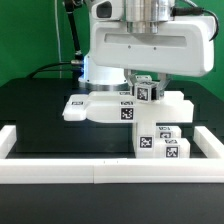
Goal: Assemble chair
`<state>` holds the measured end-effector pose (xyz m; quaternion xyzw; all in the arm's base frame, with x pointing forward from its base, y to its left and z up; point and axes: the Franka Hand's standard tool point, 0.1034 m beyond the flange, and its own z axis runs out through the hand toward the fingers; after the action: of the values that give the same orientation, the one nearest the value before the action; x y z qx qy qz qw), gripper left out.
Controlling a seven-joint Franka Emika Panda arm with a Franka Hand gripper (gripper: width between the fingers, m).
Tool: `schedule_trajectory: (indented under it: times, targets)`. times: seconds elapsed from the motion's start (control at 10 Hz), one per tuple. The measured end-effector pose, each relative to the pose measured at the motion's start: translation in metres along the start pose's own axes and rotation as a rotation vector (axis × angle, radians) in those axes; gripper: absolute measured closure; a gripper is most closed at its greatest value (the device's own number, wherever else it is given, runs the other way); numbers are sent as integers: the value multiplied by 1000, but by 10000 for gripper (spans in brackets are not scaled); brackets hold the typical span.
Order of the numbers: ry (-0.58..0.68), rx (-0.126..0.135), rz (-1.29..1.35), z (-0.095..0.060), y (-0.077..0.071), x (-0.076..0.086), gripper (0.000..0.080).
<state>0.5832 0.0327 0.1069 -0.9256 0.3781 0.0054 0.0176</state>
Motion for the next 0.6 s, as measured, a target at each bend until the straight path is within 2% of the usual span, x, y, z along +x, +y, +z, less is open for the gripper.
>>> schedule_trajectory:
  times: [0.6]
  targets:
    - [2, 3, 490, 1, -1, 0, 528]
